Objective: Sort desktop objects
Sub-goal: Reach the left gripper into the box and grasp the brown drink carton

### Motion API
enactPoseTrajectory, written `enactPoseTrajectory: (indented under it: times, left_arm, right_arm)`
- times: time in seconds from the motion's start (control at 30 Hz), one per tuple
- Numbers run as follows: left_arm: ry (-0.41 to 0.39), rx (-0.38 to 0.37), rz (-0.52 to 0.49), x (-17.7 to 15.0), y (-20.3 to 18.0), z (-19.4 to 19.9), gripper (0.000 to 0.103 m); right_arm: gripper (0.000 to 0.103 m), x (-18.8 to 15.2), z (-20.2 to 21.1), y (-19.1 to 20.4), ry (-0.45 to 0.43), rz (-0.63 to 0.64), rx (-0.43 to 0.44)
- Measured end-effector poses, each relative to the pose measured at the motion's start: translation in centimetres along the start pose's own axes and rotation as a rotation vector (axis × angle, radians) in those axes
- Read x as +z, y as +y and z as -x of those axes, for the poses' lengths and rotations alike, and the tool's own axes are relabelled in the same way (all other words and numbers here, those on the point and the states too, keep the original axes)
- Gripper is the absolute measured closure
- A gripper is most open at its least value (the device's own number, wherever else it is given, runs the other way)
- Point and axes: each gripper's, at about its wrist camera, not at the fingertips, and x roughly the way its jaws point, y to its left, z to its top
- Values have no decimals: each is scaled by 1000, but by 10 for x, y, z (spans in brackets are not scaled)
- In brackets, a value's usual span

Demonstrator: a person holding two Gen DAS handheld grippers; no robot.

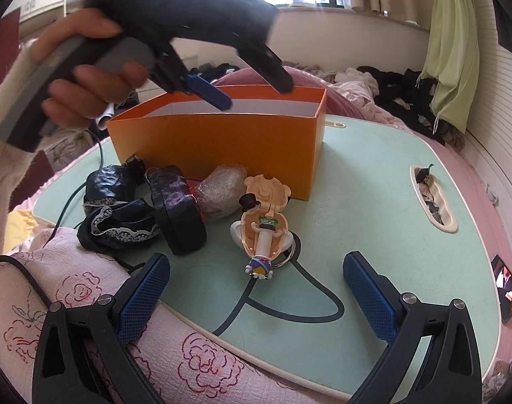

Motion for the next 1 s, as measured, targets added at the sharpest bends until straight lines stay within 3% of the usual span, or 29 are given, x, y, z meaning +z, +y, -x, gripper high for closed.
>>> enactPoseTrajectory:
  times: [0.3, 0.47, 0.57, 0.67, 0.73, 0.87, 0.93, 1.0]
  left_arm:
    - [60, 33, -1, 5, -8, -18, 22]
    - [123, 98, 1, 8, -13, -38, 22]
    - [131, 162, -26, 9, -15, -46, 20]
    - [132, 173, -26, 9, -13, -45, 20]
    - [122, 257, -40, 6, -7, -40, 21]
    - [116, 321, -38, 3, 15, -24, 22]
    - [98, 363, -44, 5, 19, -16, 27]
    - [83, 335, -39, 7, 20, -8, 27]
  right_arm:
    - [0, -1, 1, -1, 0, 0, 0]
    - [0, -1, 1, -1, 0, 0, 1]
    - [0, -1, 2, -1, 0, 1, 2]
    - [0, -1, 1, -1, 1, -2, 5]
    - [0, -1, 0, 0, 2, -1, 4]
    - [0, 0, -1, 0, 0, 1, 4]
    - [0, 2, -2, 1, -1, 3, 5]
    - [0, 2, -2, 1, -2, 3, 5]
